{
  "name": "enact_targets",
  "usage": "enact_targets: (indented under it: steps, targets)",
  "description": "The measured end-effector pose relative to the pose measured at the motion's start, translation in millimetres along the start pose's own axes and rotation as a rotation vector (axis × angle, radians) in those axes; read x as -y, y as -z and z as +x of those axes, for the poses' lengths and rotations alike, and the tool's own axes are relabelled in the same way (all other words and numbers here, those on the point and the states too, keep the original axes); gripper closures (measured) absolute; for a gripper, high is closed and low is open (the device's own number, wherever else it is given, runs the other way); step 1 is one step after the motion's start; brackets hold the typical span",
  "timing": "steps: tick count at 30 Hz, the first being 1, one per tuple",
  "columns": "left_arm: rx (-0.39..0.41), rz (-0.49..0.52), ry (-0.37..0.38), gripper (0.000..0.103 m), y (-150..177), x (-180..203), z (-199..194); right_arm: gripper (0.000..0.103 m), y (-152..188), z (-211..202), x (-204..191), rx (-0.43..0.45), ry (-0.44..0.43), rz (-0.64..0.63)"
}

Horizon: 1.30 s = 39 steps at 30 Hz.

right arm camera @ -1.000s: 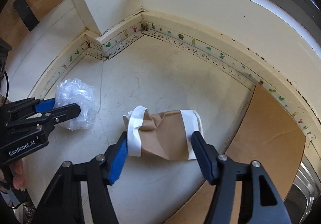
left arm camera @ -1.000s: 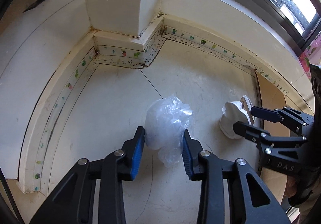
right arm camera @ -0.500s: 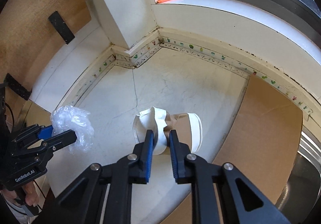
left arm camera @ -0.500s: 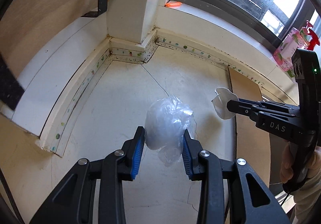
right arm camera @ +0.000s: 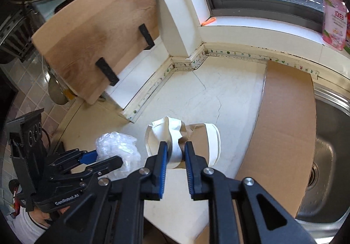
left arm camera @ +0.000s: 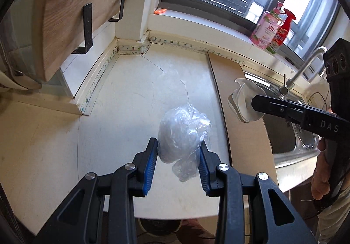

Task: Collect trash
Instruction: 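Carry the plastic bag and paper cup down to the bin and release both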

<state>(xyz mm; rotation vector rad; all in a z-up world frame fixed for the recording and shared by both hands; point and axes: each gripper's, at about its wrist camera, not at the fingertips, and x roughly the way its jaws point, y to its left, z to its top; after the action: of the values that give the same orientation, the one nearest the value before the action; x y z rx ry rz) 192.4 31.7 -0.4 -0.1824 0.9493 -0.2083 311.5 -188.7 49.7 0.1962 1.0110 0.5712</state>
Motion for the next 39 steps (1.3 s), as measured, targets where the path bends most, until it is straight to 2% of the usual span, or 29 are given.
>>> enact_targets:
  steps: [5, 11, 19, 25, 29, 39]
  targets:
    - [-0.025, 0.047, 0.039, 0.070, 52.0, 3.5, -39.6, 0.087, 63.5, -41.9, -52.1, 0.054, 0.016, 0.047]
    - [-0.044, 0.097, 0.065, 0.070, 113.5, 7.7, -74.7, 0.087, 132.8, -73.6, -93.6, 0.081, 0.013, 0.126]
    - [-0.119, 0.099, 0.027, 0.070, 185.9, 5.5, -72.4, 0.087, 208.9, -71.3, -111.1, 0.003, -0.021, 0.238]
    - [-0.215, 0.089, 0.007, 0.070, 233.7, 3.1, -30.7, 0.087, 266.3, -30.8, -83.0, -0.079, -0.053, 0.392]
    - [-0.279, 0.051, 0.028, 0.070, 264.8, -5.2, 10.9, 0.087, 308.5, 9.4, -50.5, -0.122, -0.050, 0.497]
    - [-0.395, -0.021, 0.024, 0.069, 338.5, -37.8, 147.6, 0.087, 405.2, 141.4, 43.7, -0.219, -0.066, 0.709]
